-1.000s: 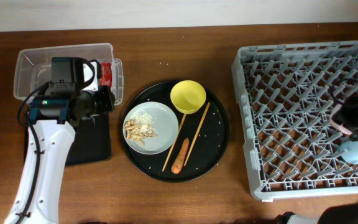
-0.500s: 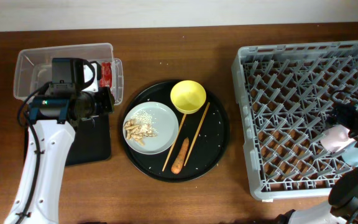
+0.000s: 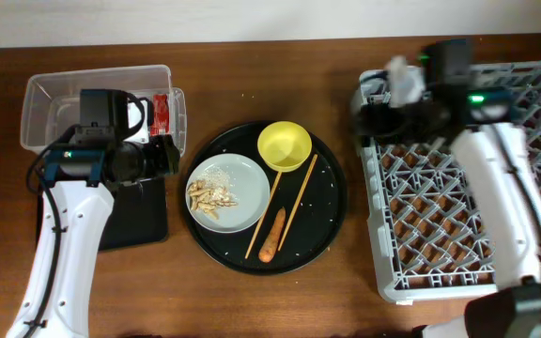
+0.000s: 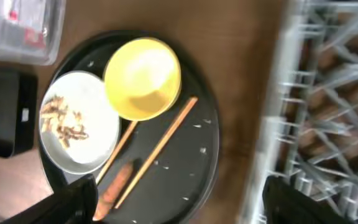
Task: Sort waste into correct bins and load items into the dishwasher rack
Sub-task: 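Grasp the yellow bowl with the right gripper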
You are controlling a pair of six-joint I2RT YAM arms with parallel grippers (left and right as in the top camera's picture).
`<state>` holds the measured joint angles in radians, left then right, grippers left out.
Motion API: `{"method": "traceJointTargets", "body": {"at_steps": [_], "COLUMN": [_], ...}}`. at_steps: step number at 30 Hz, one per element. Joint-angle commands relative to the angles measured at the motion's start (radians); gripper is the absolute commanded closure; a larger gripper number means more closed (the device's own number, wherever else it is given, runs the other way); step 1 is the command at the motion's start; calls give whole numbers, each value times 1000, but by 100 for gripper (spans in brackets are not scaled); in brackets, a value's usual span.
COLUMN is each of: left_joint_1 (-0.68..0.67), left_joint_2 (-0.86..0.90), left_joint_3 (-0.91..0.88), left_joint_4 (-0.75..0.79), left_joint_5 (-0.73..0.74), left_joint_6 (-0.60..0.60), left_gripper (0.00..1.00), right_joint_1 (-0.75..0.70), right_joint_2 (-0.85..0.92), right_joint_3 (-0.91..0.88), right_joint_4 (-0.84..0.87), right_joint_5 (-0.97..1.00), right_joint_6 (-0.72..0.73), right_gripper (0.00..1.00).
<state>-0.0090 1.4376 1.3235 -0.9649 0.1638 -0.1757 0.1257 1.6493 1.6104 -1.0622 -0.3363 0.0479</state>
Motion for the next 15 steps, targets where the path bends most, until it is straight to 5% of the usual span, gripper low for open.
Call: {"method": "traceJointTargets", "body": {"at_steps": [1,9,11,13,15], "left_joint_1": [4,3,3,3,3], "left_joint_2": [-13,-13,-13,-13,-13], "left_joint_3": [0,0,0,0,0], "left_joint_4": [-14,-18,-18,-18,-18], "left_joint_5": [-5,-5,-5,-5,-5], "left_joint_6": [6,6,6,6,6], "left_gripper": [39,39,39,39,39], "right_joint_1": [138,216,216,216,216], "right_joint_2": [93,401,453,460,463], "right_joint_3": [13,13,13,13,13], "right_joint_4": [96,271,289,313,314], "right_joint_5": [179,258,234,200,189], "right_joint_6": [119,309,309,309,309], "right_gripper": [16,31,45,70,73]}}
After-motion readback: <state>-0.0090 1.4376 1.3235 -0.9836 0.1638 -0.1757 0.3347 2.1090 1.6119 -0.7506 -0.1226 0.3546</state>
